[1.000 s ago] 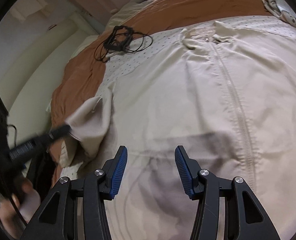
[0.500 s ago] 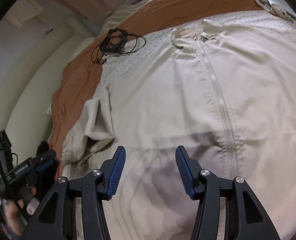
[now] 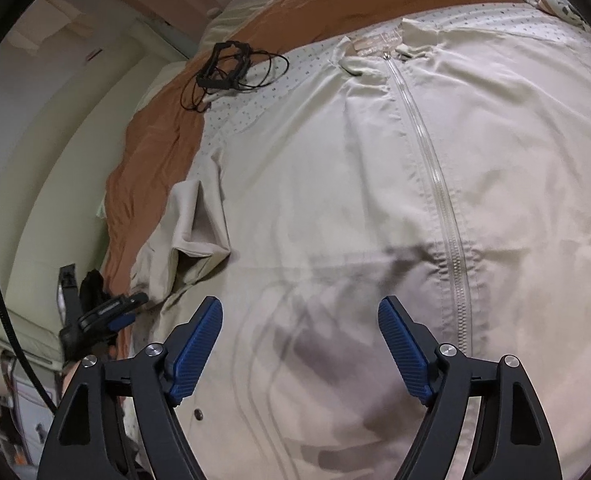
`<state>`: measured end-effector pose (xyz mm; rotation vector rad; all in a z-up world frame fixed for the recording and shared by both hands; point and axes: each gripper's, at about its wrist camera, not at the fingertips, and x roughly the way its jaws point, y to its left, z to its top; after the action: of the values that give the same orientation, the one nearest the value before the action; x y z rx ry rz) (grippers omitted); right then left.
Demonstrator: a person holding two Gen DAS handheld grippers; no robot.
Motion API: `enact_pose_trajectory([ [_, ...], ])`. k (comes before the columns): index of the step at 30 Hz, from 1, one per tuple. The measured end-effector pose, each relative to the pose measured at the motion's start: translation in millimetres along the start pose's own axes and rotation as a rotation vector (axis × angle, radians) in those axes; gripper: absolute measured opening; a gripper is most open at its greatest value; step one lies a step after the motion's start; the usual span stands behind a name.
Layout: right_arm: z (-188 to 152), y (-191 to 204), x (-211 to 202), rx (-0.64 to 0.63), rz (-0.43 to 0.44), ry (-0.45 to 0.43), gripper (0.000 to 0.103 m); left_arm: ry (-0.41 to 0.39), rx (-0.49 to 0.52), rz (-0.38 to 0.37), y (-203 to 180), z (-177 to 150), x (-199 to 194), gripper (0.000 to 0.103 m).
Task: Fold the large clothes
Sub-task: 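Lift the sleeve cuff with the left tool and carry it across the jacket, then lay the sleeve onto the jacket body and open the left tool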
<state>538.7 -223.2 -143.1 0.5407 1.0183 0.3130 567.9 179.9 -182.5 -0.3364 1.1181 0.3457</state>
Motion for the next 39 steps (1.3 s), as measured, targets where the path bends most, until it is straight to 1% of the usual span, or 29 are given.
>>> enact_pose_trajectory([
  [2,-0.6,1.5,1.4,-0.003,0.004,0.007,0.081,0.002,-0.035,-0.001,6.3,3.0,8.2,0.072],
  [5,0.6,4.8,0.6,-0.019,0.004,-0.006,0.081,-0.025,-0.075,-0.011,10.5,4.5,8.6,0.072],
  [6,1.5,4.9,0.6,-0.021,-0.001,-0.012,0.081,-0.032,-0.077,-0.009,10.0,6.1,8.6,0.063],
  [7,2.3,3.5,1.3,-0.016,-0.013,-0.017,0.081,-0.042,-0.073,-0.003,9.1,6.8,7.3,0.040],
  [8,2.9,1.8,1.8,-0.009,-0.017,-0.018,0.081,-0.046,-0.067,-0.006,7.9,7.5,6.1,0.028],
  [9,3.5,-1.2,2.4,0.008,-0.020,-0.018,0.081,-0.046,-0.067,-0.024,7.2,9.3,4.5,0.014],
  [10,4.2,-4.7,3.2,0.027,-0.019,-0.016,0.081,-0.047,-0.068,-0.041,6.0,10.9,0.5,0.011],
  [12,5.3,-8.0,2.7,0.039,-0.011,-0.010,0.081,-0.071,-0.038,-0.031,1.0,14.4,-10.9,0.009],
  [14,6.6,-8.1,0.5,0.025,-0.012,-0.010,0.081,-0.113,0.009,-0.027,-9.0,21.3,-30.9,0.009],
  [17,9.1,-12.4,-9.6,0.028,-0.041,-0.042,0.081,-0.201,0.084,-0.044,-30.1,33.3,-76.3,0.008],
  [20,11.7,-19.4,-19.4,0.054,-0.032,-0.066,0.081,-0.278,0.148,-0.062,-52.9,41.1,-118.6,0.008],
  [23,15.0,-28.3,-31.2,0.088,-0.028,-0.095,0.081,-0.352,0.209,-0.093,-80.0,46.5,-162.2,0.008],
  [26,19.3,-38.9,-46.5,0.133,-0.013,-0.124,0.081,-0.418,0.269,-0.142,-114.3,48.7,-205.1,0.008],
  [29,21.5,-44.5,-61.7,0.142,0.004,-0.173,0.081,-0.471,0.324,-0.202,-148.9,43.3,-241.2,0.008],
  [30,22.6,-47.0,-67.1,0.131,0.001,-0.197,0.081,-0.484,0.344,-0.221,-158.9,40.9,-249.6,0.007],
  [32,26.0,-52.2,-71.7,0.133,-0.032,-0.202,0.081,-0.505,0.394,-0.261,-186.1,33.6,-268.4,0.007],
  [35,28.3,-66.2,-83.3,0.162,-0.065,-0.248,0.081,-0.519,0.473,-0.308,-221.2,18.9,-286.9,0.007],
  [37,30.8,-78.0,-88.7,0.188,-0.109,-0.251,0.081,-0.526,0.525,-0.338,-240.9,7.4,-295.2,0.007],
  [39,31.5,-89.5,-95.2,0.213,-0.085,-0.267,0.081,-0.522,0.570,-0.367,-262.9,-2.5,-299.8,0.007],
])
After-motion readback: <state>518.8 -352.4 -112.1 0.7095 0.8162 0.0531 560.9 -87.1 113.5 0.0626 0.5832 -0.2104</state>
